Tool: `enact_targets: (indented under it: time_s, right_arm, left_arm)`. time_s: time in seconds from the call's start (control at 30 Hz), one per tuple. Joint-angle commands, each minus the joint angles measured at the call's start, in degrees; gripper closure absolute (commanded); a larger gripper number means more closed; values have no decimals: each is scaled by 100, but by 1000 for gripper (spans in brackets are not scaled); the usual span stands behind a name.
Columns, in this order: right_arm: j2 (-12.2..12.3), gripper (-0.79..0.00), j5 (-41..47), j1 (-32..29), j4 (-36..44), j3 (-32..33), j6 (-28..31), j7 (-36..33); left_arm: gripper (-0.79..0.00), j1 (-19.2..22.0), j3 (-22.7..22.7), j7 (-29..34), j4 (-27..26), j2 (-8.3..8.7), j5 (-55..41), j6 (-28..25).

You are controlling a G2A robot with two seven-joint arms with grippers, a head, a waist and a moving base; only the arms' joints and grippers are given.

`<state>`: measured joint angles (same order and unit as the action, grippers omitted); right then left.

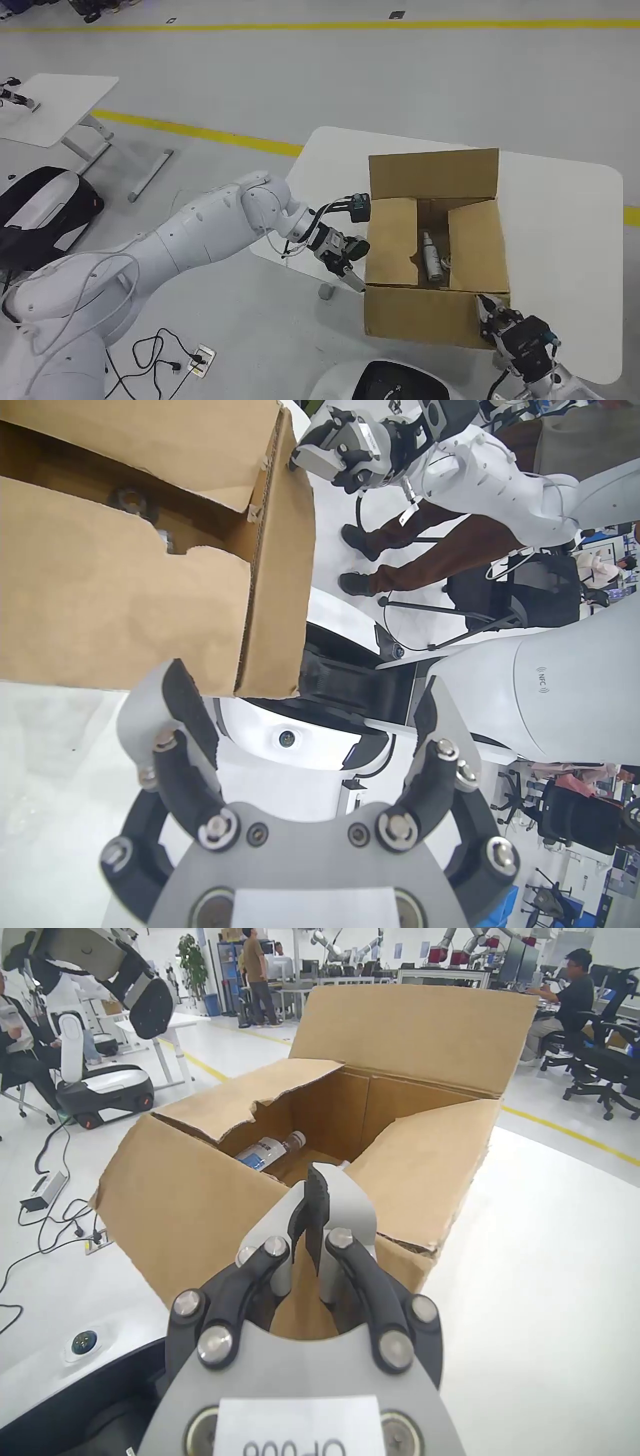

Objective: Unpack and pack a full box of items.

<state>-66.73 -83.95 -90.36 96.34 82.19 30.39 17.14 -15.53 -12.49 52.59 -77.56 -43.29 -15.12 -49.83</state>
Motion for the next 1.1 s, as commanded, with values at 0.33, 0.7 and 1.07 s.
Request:
enact_targets:
  time_s: [0.33, 0.7, 1.07]
  right_arm:
    - [7, 0, 770, -404, 186, 994, -1413, 295]
    - [-50, 0, 492, 237, -551, 249, -1058, 92]
    - [-112, 0, 266, 418, -677, -375, -873, 172]
  left_arm:
    - [-785, 0, 0, 0, 0, 0, 0, 0]
    - [-785, 0, 0, 0, 0, 0, 0, 0]
    - [-785, -46, -73, -175, -37, 3, 97, 116]
